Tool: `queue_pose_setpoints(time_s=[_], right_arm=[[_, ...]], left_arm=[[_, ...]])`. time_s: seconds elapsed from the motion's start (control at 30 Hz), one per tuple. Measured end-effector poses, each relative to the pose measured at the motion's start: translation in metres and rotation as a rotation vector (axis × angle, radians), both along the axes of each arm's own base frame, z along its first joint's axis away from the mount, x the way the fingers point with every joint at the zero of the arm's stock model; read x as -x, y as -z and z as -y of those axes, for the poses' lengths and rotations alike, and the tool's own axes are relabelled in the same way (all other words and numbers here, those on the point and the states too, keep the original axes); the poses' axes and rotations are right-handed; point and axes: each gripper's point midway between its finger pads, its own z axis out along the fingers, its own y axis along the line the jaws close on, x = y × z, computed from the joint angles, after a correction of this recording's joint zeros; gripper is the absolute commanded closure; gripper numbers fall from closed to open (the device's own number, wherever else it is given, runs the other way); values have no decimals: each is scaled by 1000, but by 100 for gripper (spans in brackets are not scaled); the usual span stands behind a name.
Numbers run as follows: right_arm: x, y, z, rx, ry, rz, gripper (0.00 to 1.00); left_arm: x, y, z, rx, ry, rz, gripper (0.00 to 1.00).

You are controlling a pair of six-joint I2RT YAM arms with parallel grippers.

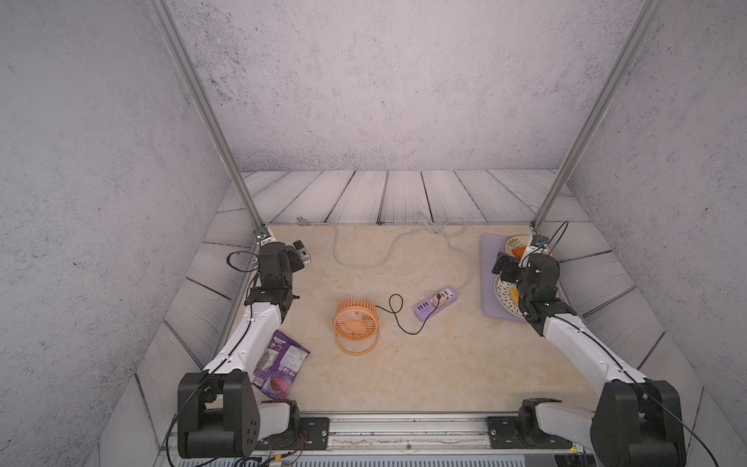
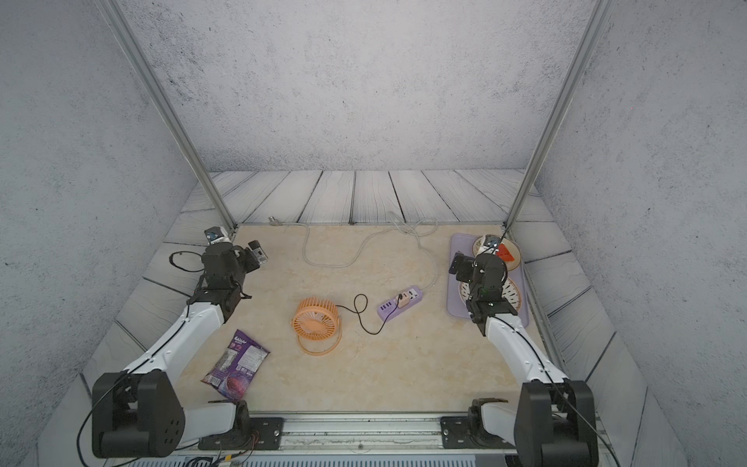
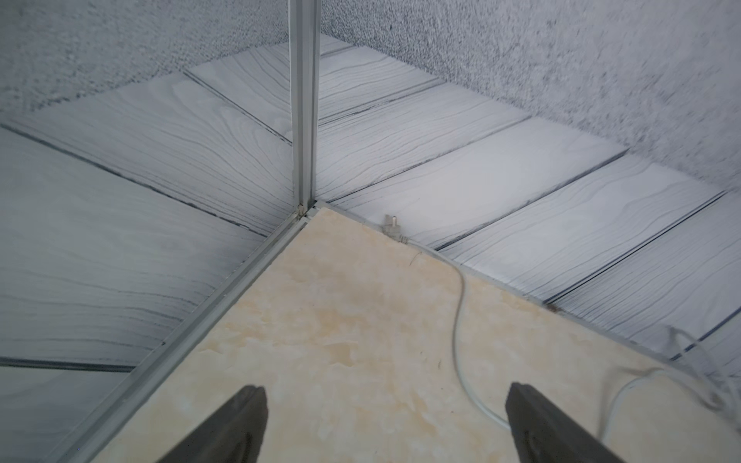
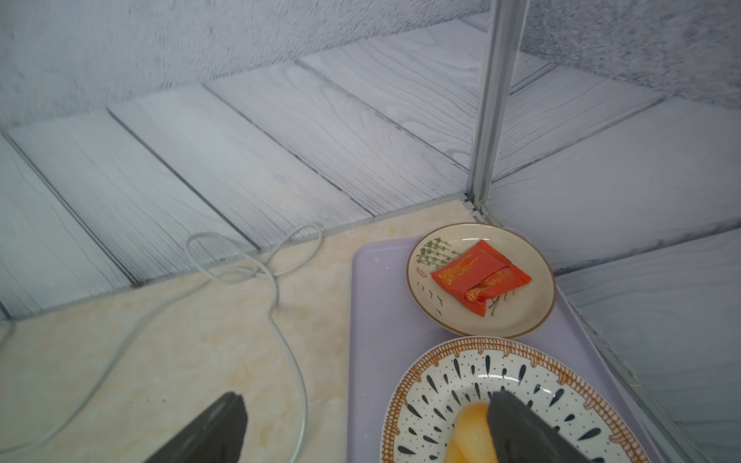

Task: Unplug the desk fan from the power strip
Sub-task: Adjust the socket at the center of the board.

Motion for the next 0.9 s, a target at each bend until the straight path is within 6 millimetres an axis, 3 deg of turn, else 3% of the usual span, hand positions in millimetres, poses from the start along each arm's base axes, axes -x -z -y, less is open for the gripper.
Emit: queue_pose_setpoints(time_s=[0.07, 0.13, 0.23, 0.4, 0.67, 0.9], right_arm=[[5, -12, -4, -71, -4, 10, 1], [9, -11, -12, -132, -34, -16, 1], [14, 3, -30, -205, -113, -98, 2], [31, 27, -61, -324, -247, -234, 12], [63, 41, -85, -414, -352, -358, 14], [91, 58, -90, -441, -376, -404, 14]], left_arm=[[2, -9, 11, 62, 51, 10, 3], [6, -13, 23, 106, 103, -5, 7], [18, -9, 42, 150, 173, -52, 10], [45, -3, 81, 198, 295, -128, 18], [92, 20, 183, 163, 588, -251, 24], [107, 45, 248, 62, 770, -338, 19]])
